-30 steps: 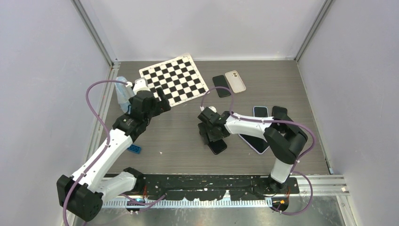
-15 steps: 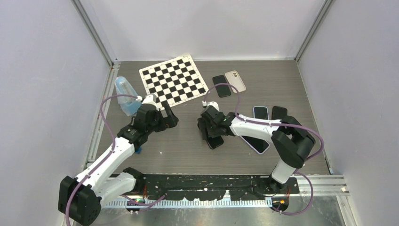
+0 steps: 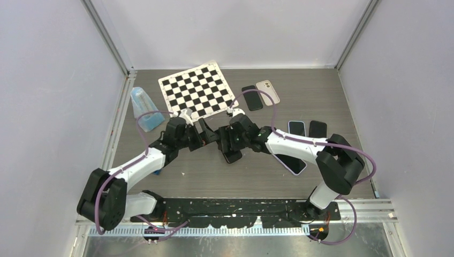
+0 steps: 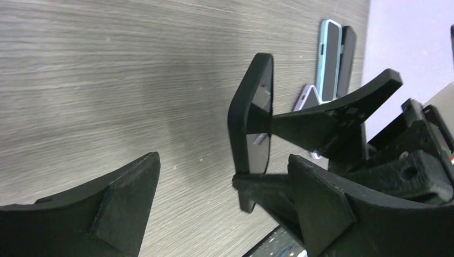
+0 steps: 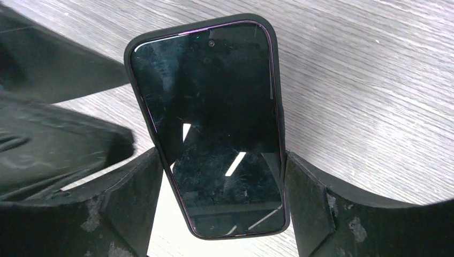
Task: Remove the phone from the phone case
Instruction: Pick up the phone at the center of the board, then adjust the phone, then remove the phone case from the phone.
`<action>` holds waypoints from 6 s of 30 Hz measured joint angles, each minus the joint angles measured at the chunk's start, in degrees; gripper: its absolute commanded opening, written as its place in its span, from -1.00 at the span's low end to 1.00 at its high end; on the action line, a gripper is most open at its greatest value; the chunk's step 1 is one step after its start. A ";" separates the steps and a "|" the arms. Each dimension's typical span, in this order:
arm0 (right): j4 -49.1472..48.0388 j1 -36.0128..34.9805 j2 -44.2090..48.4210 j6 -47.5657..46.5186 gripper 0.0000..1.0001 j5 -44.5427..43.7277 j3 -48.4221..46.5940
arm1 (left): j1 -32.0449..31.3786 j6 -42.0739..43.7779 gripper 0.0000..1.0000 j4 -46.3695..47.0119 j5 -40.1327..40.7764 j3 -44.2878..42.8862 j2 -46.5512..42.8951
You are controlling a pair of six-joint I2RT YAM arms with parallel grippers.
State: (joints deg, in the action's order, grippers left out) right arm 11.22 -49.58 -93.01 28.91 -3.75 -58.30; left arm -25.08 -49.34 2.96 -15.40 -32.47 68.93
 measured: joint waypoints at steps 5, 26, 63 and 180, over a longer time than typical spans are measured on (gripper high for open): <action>-1.01 0.22 1.46 0.26 0.12 2.67 0.00 | 0.04 -3.26 0.19 5.99 -3.26 0.04 3.87; -5.49 4.68 3.50 2.86 0.97 14.03 0.68 | 0.52 -8.24 -1.00 14.64 -9.92 -1.42 9.22; -54.62 8.26 17.59 26.01 0.19 30.67 16.79 | 10.95 -22.05 -1.00 19.06 -20.22 -19.10 -4.02; -12.11 9.01 14.08 -2.29 -0.90 58.66 -1.90 | 16.35 3.41 -1.00 -4.26 -51.23 -26.53 -3.89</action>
State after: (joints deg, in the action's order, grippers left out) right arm -0.89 -40.58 -78.94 26.61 54.92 -60.20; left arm -8.73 -45.93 -1.30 -66.63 -59.00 65.04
